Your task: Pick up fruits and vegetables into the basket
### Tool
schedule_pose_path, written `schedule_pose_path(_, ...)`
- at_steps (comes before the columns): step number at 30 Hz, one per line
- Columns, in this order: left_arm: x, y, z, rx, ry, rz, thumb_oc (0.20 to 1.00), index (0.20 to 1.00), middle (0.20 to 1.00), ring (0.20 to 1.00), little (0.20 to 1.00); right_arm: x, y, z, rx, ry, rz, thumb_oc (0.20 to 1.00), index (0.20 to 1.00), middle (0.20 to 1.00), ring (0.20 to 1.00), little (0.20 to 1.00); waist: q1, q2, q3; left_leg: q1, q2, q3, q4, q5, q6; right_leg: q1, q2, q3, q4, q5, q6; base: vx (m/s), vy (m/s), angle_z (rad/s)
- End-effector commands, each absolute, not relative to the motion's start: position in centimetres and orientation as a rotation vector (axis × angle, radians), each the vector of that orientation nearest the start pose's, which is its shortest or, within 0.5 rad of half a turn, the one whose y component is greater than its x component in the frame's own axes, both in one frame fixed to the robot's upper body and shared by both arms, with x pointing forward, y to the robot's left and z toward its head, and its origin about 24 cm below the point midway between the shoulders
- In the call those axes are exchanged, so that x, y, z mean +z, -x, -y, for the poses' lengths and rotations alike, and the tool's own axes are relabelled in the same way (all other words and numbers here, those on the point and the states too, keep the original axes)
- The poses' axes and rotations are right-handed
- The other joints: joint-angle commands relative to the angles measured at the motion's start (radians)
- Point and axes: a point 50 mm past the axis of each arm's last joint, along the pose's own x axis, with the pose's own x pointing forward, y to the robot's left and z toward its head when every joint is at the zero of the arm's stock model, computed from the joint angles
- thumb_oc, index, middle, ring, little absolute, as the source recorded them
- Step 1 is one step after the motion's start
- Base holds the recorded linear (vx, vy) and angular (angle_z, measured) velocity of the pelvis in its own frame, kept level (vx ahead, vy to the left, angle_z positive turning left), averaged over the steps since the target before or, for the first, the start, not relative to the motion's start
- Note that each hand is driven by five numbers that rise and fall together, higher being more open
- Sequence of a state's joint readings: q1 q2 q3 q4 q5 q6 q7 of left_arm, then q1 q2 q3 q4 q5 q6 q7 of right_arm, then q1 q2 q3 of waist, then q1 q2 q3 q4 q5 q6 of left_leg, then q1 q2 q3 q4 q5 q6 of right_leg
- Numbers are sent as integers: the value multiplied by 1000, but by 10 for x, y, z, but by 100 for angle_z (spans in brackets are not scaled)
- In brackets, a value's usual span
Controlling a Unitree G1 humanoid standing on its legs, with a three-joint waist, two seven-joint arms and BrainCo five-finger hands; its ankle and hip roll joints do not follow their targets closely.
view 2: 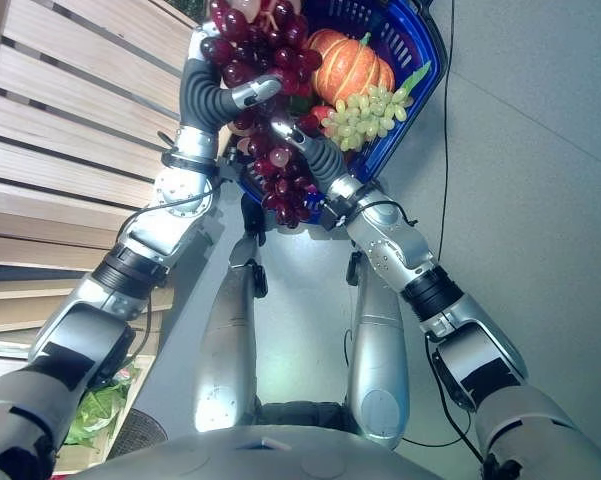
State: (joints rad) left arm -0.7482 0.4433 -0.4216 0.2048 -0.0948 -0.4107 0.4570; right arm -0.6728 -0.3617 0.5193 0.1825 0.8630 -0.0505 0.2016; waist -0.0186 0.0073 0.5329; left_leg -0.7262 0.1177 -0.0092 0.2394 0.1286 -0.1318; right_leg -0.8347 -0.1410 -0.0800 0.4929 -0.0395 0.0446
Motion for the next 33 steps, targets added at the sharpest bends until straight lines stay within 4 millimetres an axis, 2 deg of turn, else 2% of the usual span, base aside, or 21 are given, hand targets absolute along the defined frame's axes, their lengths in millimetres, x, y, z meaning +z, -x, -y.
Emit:
schedule_pose_path(1, 267, -307, -119, 40, -146, 1099, 1000, 1000, 1000, 1000, 1000, 189, -309, 45, 898, -361, 372, 200, 200, 200, 200, 200, 8, -13, -13, -32, -96, 20, 69, -69, 86, 94, 61, -38, -114, 21, -22, 0, 0, 0)
schedule_pose_path(8, 262, -316, -136, 121, -53, 1014, 1000, 1000, 1000, 1000, 1000, 189, -311, 51, 861, -373, 390, 200, 200, 200, 200, 200, 9, -11, -13, -31, -96, 22, 67, -68, 82, 94, 60, -42, -112, 17, -22, 0, 2, 2)
schedule_pose_path(11, 257, -324, -149, 215, -41, 961, 1000, 1000, 1000, 1000, 1000, 193, -315, 58, 821, -384, 415, 200, 200, 200, 200, 200, 7, -7, -13, -33, -96, 24, 73, -69, 80, 90, 60, -41, -103, 12, -22, -2, 26, 4)
schedule_pose_path(20, 242, -340, -180, 368, -61, 864, 1000, 1000, 1000, 1000, 1000, 202, -325, 88, 698, -411, 483, 200, 200, 200, 200, 200, -3, -2, -13, -33, -87, 33, 77, -72, 77, 84, 61, -33, -91, 3, -22, 1, 7, 0)
schedule_pose_path(24, 237, -347, -187, 431, -123, 833, 1000, 1000, 1000, 1000, 1000, 204, -330, 96, 641, -417, 496, 200, 200, 200, 200, 200, -5, -4, -13, -37, -85, 33, 80, -72, 74, 80, 61, -33, -90, 4, -20, 0, 0, 0)
schedule_pose_path(29, 228, -360, -203, 516, -213, 756, 1000, 1000, 1000, 1000, 1000, 201, -347, 116, 503, -402, 454, 200, 200, 200, 200, 200, -9, -4, -13, -38, -82, 34, 85, -72, 70, 76, 59, -33, -85, 4, -19, 0, 0, 0)
schedule_pose_path(33, 225, -373, -219, 540, -279, 653, 1000, 1000, 1000, 1000, 1000, 195, -375, 141, 359, -352, 358, 200, 200, 200, 200, 200, -1, 8, -13, -44, -83, 34, 88, -71, 66, 66, 54, -38, -78, 3, -18, 0, 0, 0)
